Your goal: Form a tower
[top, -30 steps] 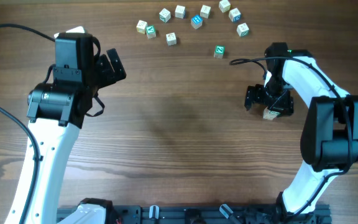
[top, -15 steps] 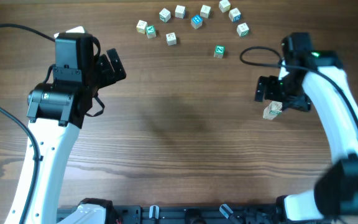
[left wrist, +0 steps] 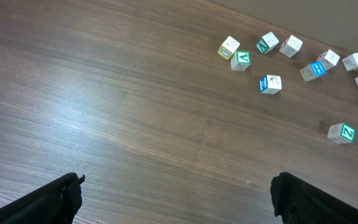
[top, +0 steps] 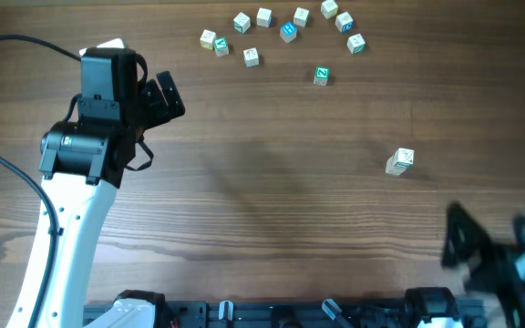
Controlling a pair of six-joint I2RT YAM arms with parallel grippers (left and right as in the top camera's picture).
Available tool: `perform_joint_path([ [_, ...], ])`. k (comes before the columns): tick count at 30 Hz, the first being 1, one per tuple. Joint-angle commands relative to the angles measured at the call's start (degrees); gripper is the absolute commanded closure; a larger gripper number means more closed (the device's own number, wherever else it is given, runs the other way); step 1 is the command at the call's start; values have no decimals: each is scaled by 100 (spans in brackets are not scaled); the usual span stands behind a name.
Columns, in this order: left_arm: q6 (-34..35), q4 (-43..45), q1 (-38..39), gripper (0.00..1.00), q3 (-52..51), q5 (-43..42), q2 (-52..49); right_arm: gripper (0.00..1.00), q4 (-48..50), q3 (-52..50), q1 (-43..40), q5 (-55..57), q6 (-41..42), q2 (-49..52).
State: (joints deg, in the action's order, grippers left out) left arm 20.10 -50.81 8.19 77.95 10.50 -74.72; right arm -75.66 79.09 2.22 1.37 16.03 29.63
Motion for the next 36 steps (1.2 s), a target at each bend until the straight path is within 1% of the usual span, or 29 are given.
perform_joint_path([
  [1,50,9,-31,0,-17,50,2,0,-157,-22,-4,57,63,-994],
  [3,50,9,-31,0,-17,50,2,0,-378,-22,-4,57,66,-1425],
  [5,50,9,-31,0,-17,50,2,0,-817,-22,-4,59,61,-1755],
  [8,50,9,-31,0,-17,50,2,0,-1438,-48,-4,57,66,-1845],
  [10,50,9,-31,0,-17,50,2,0,-1276,-114,-4,175,57,-1845],
  [12,50,9,-31,0,-17,50,2,0,-791,-247,24,177,68,-1845],
  [14,50,9,-31,0,-17,50,2,0,127,-625,24,166,57,-1862],
  [16,50,9,-31,0,-17,50,2,0,1010,-1318,24,160,66,-1998],
  [17,50,9,-31,0,-17,50,2,0,1613,-1858,17,114,101,-2135],
  [18,50,9,-31,0,-17,50,2,0,2337,-2426,0,-22,195,-2271],
  [19,50,9,-31,0,-17,50,2,0,3956,-3526,-20,-280,260,-2549],
  [20,50,9,-33,0,-17,50,2,0,4634,-3974,-17,-433,260,-2671],
  [21,50,9,-31,0,-17,50,2,0,5790,-4793,-20,-671,258,-2900],
  [23,50,9,-31,0,-17,50,2,0,7005,-5827,-20,-745,264,-2944],
  [24,50,9,-31,0,-17,50,2,0,7416,-6188,-15,-743,264,-2942],
  [26,50,9,-31,0,-17,50,2,0,7980,-6758,-15,-664,201,-2942],
  [28,52,9,-31,0,-17,50,2,0,8120,-7128,-13,-525,208,-2942],
  [33,50,9,-31,0,-17,50,2,0,8074,-7606,-13,-376,216,-2944],
  [34,50,9,-31,0,-17,50,2,0,7941,-7899,-13,-365,221,-2944],
  [35,50,9,-31,0,-17,50,2,0,7563,-7871,-13,-413,201,-2944],
  [36,50,9,-31,0,-17,50,2,0,7637,-7877,-13,-435,243,-2944],
])
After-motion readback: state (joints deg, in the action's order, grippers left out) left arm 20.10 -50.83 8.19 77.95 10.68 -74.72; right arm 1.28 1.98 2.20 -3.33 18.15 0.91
